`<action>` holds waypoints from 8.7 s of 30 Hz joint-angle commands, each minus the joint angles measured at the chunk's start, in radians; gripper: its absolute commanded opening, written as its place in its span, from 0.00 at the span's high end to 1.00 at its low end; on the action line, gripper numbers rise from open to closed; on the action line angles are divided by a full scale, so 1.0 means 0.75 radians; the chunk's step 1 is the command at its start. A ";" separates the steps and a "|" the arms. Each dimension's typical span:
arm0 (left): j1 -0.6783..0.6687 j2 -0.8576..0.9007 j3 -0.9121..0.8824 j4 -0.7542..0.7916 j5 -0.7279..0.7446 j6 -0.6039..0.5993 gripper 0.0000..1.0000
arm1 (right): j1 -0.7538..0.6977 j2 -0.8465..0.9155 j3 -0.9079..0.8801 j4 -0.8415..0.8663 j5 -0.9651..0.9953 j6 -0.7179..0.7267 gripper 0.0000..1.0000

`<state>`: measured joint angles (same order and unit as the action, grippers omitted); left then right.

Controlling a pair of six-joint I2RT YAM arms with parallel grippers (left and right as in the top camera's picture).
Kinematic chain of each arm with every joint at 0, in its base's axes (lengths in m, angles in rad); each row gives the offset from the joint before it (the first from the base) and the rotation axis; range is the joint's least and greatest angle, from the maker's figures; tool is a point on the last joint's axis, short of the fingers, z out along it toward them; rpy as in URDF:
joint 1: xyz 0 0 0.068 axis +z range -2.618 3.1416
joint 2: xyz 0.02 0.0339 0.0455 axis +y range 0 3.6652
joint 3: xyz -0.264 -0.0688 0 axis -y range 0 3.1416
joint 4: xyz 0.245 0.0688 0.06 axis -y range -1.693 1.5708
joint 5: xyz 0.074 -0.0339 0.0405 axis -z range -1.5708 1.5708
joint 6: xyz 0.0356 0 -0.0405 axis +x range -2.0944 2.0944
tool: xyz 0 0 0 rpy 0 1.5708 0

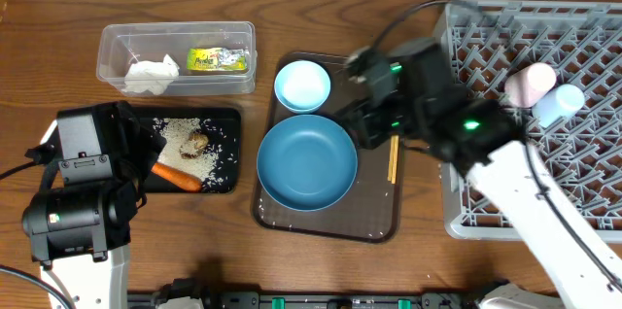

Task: Sort waste into correct bins and load items into the dishwasher rack
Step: 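Grasp the rim of the large blue plate with the right gripper, then lift the blue plate and carry it right into the dish rack, then lower the blue plate upright into the rack slots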

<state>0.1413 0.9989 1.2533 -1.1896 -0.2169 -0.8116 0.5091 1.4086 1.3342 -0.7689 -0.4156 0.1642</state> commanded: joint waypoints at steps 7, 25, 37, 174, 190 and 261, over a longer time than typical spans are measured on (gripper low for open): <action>0.006 0.000 0.005 -0.004 -0.026 -0.003 0.02 | 0.041 0.009 -0.008 -0.082 -0.031 -0.100 0.57; 0.006 0.000 0.005 -0.004 -0.026 -0.003 0.02 | 0.653 0.651 -0.010 0.074 0.291 -0.334 0.27; 0.006 0.000 0.005 -0.004 -0.026 -0.003 0.02 | 0.695 0.804 -0.011 0.093 0.538 -0.305 0.40; 0.006 0.000 0.005 -0.004 -0.026 -0.003 0.02 | -1.635 -0.101 -0.472 -0.441 -1.259 -0.676 0.99; 0.006 0.000 0.005 -0.004 -0.026 -0.003 0.02 | -1.635 -0.318 -0.260 -0.467 -0.175 -0.144 0.99; 0.006 0.000 0.005 -0.004 -0.026 -0.003 0.02 | -1.488 -0.491 -0.077 -0.717 -0.130 -0.172 0.45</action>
<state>0.1413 0.9989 1.2533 -1.1900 -0.2169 -0.8116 -0.6556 1.0454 1.2736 -1.2915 -0.4812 0.0818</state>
